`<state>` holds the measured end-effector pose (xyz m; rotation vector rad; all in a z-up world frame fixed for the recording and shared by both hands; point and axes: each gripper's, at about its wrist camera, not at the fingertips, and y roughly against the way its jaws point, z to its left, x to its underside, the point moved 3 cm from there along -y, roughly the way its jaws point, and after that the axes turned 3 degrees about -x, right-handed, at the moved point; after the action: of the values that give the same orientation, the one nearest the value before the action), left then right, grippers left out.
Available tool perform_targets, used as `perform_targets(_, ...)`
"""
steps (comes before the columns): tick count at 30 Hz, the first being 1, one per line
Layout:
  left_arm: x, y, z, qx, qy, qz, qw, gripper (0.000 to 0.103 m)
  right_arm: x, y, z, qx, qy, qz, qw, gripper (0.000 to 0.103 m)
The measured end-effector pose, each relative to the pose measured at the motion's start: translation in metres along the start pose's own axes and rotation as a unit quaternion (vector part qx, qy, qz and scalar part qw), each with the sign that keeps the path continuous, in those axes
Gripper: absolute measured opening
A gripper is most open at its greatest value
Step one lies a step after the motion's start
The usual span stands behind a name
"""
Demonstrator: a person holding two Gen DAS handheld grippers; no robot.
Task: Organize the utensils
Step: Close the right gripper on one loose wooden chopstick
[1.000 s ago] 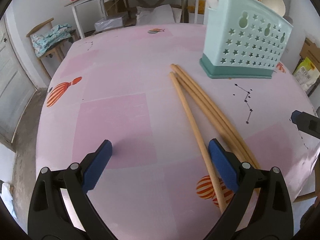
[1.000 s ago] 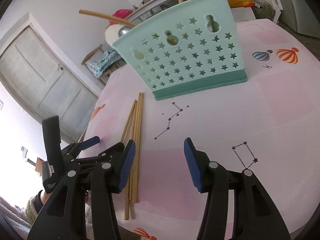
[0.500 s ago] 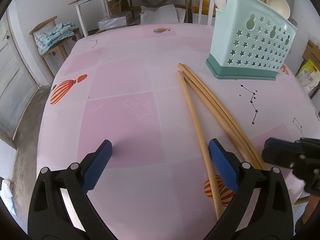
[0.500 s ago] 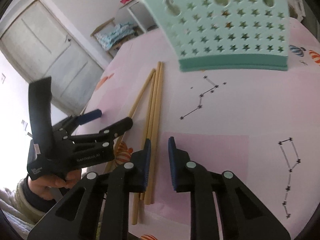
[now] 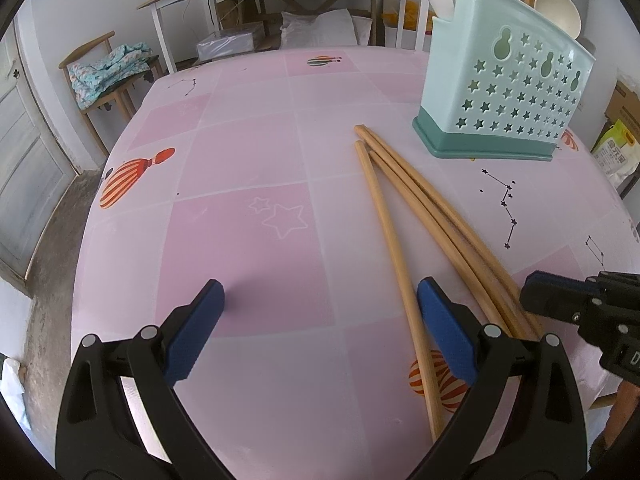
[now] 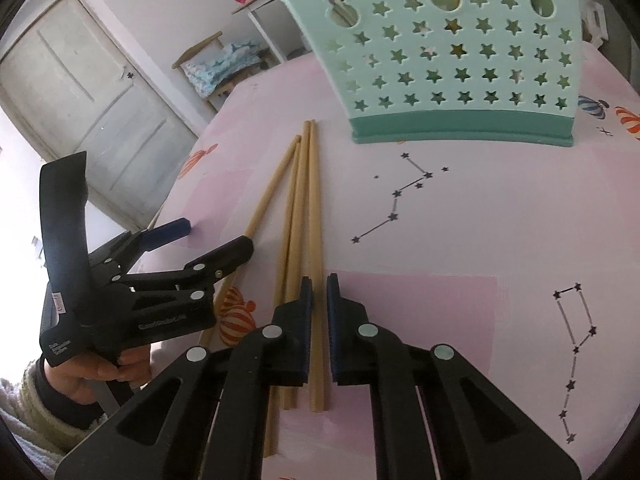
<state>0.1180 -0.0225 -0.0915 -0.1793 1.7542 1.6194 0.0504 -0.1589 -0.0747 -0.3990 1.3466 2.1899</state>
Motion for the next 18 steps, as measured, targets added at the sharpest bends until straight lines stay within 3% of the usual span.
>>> perform_targets(7, 0.0, 0.0, 0.0, 0.0, 0.0, 0.0, 1.0, 0.093, 0.0, 0.012, -0.012, 0.011, -0.006, 0.0, 1.0, 0.008)
perform_targets(11, 0.0, 0.0, 0.0, 0.0, 0.0, 0.001, 1.0, 0.093, -0.003, 0.012, -0.006, 0.001, 0.009, 0.003, 1.0, 0.009)
perform_targets(18, 0.0, 0.0, 0.0, 0.001, 0.001, 0.0, 1.0, 0.093, -0.007, 0.001, 0.001, 0.021, 0.035, 0.016, 0.999, 0.009)
